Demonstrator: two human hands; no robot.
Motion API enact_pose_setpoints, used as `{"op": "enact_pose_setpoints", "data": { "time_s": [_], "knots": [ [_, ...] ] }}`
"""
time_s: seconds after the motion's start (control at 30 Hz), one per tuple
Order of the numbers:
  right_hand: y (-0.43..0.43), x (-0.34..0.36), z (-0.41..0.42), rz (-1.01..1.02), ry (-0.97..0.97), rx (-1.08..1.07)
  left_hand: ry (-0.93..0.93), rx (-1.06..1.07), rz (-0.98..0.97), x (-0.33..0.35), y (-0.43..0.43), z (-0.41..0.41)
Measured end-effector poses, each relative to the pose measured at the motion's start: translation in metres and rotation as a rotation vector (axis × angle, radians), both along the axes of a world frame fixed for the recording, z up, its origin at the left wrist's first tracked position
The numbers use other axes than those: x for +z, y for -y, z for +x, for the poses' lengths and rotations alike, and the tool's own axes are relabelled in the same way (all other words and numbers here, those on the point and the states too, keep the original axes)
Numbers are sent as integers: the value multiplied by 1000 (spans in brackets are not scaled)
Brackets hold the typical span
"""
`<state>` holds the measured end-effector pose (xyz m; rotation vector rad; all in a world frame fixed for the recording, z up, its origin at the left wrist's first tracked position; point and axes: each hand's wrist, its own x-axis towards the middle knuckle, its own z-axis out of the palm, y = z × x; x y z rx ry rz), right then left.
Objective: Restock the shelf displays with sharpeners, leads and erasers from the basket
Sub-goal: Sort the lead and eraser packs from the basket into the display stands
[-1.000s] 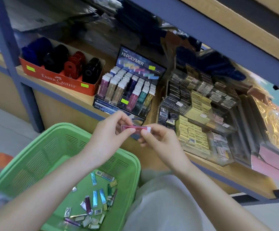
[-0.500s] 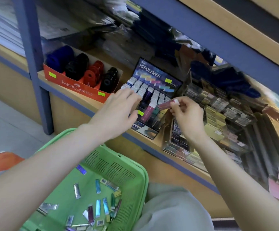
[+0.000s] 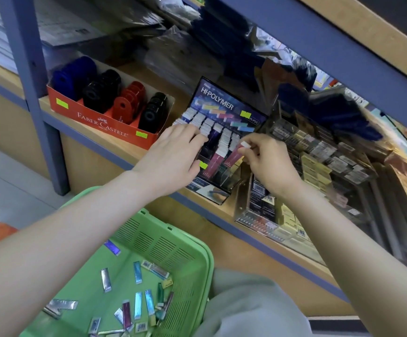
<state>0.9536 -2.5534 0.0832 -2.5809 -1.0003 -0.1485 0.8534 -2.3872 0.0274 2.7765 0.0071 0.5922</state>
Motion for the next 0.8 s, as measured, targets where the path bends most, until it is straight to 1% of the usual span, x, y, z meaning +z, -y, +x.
{"op": "enact_pose_setpoints", "data": {
  "time_s": [0.17,0.3,0.4,0.47,0.53,0.6,0.7,0.8],
  "knots": [
    [-3,-11,-1,-33,-21,-2,3,5,16,-1,1,0],
    [-6,-22,-1,-61,66,-28,-5,6,42,-1,2,2],
    [-9,-24,-5,-40,60,-56,-40,-4,56,1,-1,2],
    [-6,-25,-12,-56,103,-56,-35,-6,53,3,-1,-1],
    [0,-26,-23,-56,191,-45,34,-6,62,2,1,-11],
    [7,-27,-39,-31,285,1,119,14,54,-2,3,-26],
    [16,-37,-62,-67,389,189,141,44,5,-15,5,-59],
    [19,-64,-80,-160,333,335,69,102,-22,-46,1,-94]
  ]
}}
